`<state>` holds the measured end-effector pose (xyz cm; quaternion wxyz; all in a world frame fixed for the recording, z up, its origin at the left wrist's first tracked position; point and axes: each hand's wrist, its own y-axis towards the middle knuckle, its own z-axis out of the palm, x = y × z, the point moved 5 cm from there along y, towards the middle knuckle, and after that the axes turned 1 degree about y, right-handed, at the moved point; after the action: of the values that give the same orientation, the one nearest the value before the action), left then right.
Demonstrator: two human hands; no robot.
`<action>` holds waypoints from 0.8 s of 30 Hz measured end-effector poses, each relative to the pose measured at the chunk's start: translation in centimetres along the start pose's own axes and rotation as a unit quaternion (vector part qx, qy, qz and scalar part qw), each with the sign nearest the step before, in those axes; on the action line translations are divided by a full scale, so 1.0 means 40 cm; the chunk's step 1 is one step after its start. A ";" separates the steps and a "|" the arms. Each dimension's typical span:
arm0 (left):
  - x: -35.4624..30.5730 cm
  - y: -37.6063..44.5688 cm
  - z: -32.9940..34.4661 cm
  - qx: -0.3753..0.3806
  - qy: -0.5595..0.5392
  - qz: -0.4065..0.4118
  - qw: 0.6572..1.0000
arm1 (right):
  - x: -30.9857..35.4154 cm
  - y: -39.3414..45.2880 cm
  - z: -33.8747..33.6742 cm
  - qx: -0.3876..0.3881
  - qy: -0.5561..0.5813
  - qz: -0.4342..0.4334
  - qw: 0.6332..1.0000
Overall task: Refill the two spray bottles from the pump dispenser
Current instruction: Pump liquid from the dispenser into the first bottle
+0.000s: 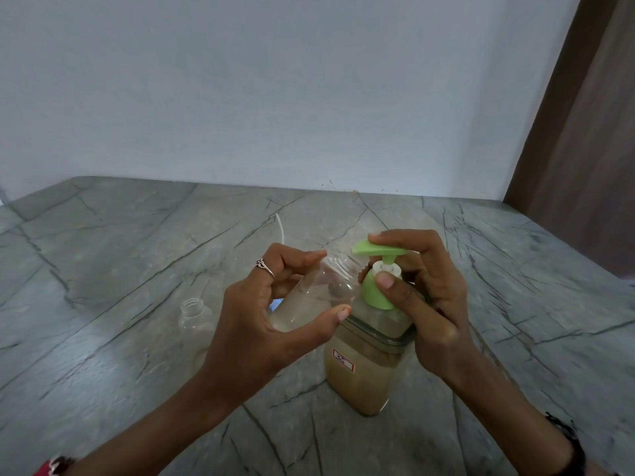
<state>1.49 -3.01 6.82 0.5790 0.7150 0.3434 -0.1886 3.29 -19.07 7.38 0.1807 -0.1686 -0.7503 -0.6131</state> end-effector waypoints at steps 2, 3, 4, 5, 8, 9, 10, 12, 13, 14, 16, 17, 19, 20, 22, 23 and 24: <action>-0.001 0.000 0.000 0.001 0.007 0.004 1.000 | -0.004 -0.001 -0.002 -0.012 0.027 0.007 1.000; -0.001 0.000 0.001 0.001 0.010 0.005 1.000 | -0.006 -0.001 -0.003 -0.020 0.035 0.009 0.999; -0.002 -0.001 0.001 0.000 0.012 0.006 1.000 | -0.007 0.001 -0.003 -0.027 0.037 0.008 0.999; -0.002 -0.002 0.001 -0.001 0.013 0.007 1.000 | -0.007 0.002 -0.004 -0.031 0.035 0.006 0.999; -0.003 -0.002 0.002 -0.002 0.015 0.009 1.000 | -0.007 0.005 -0.005 -0.038 0.031 0.007 0.999; -0.003 -0.002 0.001 -0.002 0.014 0.009 1.000 | -0.005 0.006 -0.005 -0.037 0.030 0.007 0.999; -0.003 -0.002 0.001 -0.002 0.013 0.007 1.000 | -0.004 0.008 -0.005 -0.036 0.030 0.008 0.999; -0.003 -0.004 0.001 0.001 0.009 0.002 1.000 | -0.001 0.009 -0.005 -0.032 0.028 0.008 0.999; -0.003 -0.003 0.000 0.002 0.008 0.002 1.000 | 0.001 0.010 -0.004 -0.031 0.027 0.008 0.999; -0.003 -0.003 0.000 0.003 0.008 0.004 1.000 | 0.001 0.009 -0.003 -0.030 0.027 0.010 0.999; -0.003 -0.002 0.000 0.003 0.003 0.004 1.000 | 0.001 0.005 -0.001 -0.028 0.025 0.013 0.999; -0.002 -0.001 0.001 0.001 0.003 0.004 1.000 | 0.002 0.003 0.000 -0.026 0.022 0.012 0.999; -0.002 -0.001 0.001 0.000 0.001 0.001 1.000 | 0.003 0.000 0.001 -0.023 0.018 0.013 0.999; -0.002 -0.002 0.001 -0.001 -0.002 0.000 1.000 | 0.005 -0.001 0.001 -0.023 0.016 0.012 1.000; -0.003 -0.004 -0.001 0.000 -0.007 -0.002 1.000 | 0.007 0.000 0.000 -0.021 0.008 0.011 1.000; -0.003 -0.005 -0.002 0.001 -0.006 -0.001 1.000 | 0.009 0.000 0.001 -0.018 0.004 0.010 1.000; -0.004 -0.006 -0.003 0.002 -0.005 0.000 1.000 | 0.010 0.000 0.003 -0.015 -0.002 0.009 1.000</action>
<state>1.20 -2.93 6.77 0.5789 0.7154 0.3405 -0.1929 2.95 -18.95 7.56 0.1818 -0.1790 -0.7398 -0.6226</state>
